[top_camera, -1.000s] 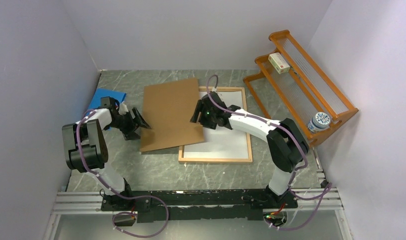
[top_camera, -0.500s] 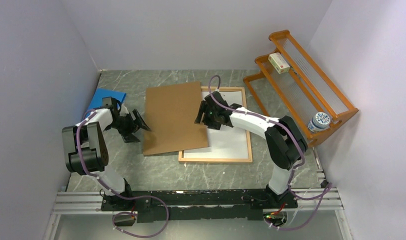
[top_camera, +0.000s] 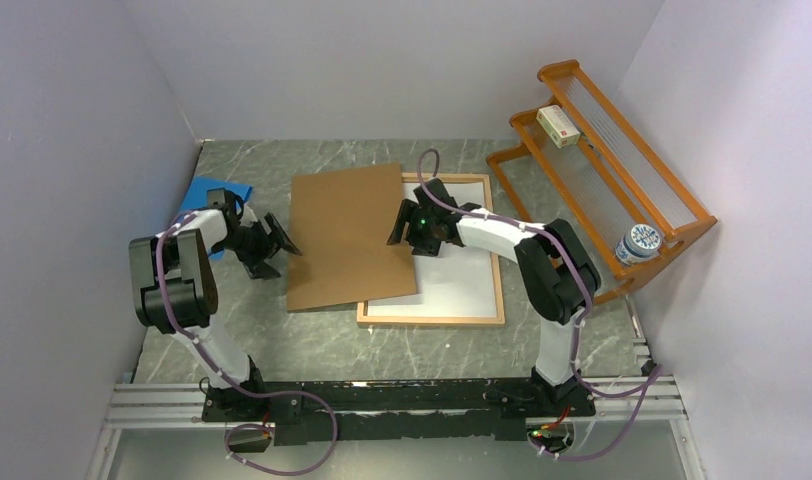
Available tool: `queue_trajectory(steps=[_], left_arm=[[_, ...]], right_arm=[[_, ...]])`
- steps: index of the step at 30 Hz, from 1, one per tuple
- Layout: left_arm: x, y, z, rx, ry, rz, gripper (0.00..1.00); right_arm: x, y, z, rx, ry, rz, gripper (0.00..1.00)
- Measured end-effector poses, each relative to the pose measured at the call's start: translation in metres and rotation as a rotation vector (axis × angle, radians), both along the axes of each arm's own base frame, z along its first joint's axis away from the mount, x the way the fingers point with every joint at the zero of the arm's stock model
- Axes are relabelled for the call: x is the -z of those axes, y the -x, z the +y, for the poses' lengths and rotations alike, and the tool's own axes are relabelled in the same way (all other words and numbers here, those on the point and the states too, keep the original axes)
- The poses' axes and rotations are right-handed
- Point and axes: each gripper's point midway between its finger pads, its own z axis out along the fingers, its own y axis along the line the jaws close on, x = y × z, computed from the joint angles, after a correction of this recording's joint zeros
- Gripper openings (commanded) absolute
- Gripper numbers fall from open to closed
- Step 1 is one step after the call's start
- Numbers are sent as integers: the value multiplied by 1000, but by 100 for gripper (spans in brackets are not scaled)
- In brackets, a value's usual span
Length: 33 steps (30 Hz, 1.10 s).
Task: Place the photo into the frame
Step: Turn over the photo frame item at the center of the board.
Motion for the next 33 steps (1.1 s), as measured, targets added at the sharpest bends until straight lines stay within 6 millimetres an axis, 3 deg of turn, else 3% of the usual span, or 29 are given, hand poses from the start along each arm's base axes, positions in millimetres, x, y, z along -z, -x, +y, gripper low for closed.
queue_trajectory(steps=[5, 11, 18, 22, 26, 30, 31, 33], left_arm=[[5, -5, -3, -10, 35, 21, 82], [5, -7, -5, -9, 46, 18, 81], [5, -7, -4, -11, 46, 18, 81], [5, -7, -4, -12, 46, 18, 81], [5, -7, -3, -11, 45, 17, 81], [4, -7, -3, -10, 40, 13, 83], [4, -7, -2, -11, 36, 12, 83], [3, -6, -2, -12, 29, 11, 83]], right_arm=[[4, -2, 14, -50, -74, 32, 66], [-10, 2, 27, -119, -182, 9, 53], [-44, 0, 29, -165, -273, -77, 25], [-64, 2, 40, -222, -352, -134, 18], [-70, 3, 44, -243, -401, -154, 10], [-77, 3, 48, -254, -439, -166, 10], [-79, 3, 49, -259, -447, -170, 14], [-82, 4, 51, -270, -460, -175, 32]])
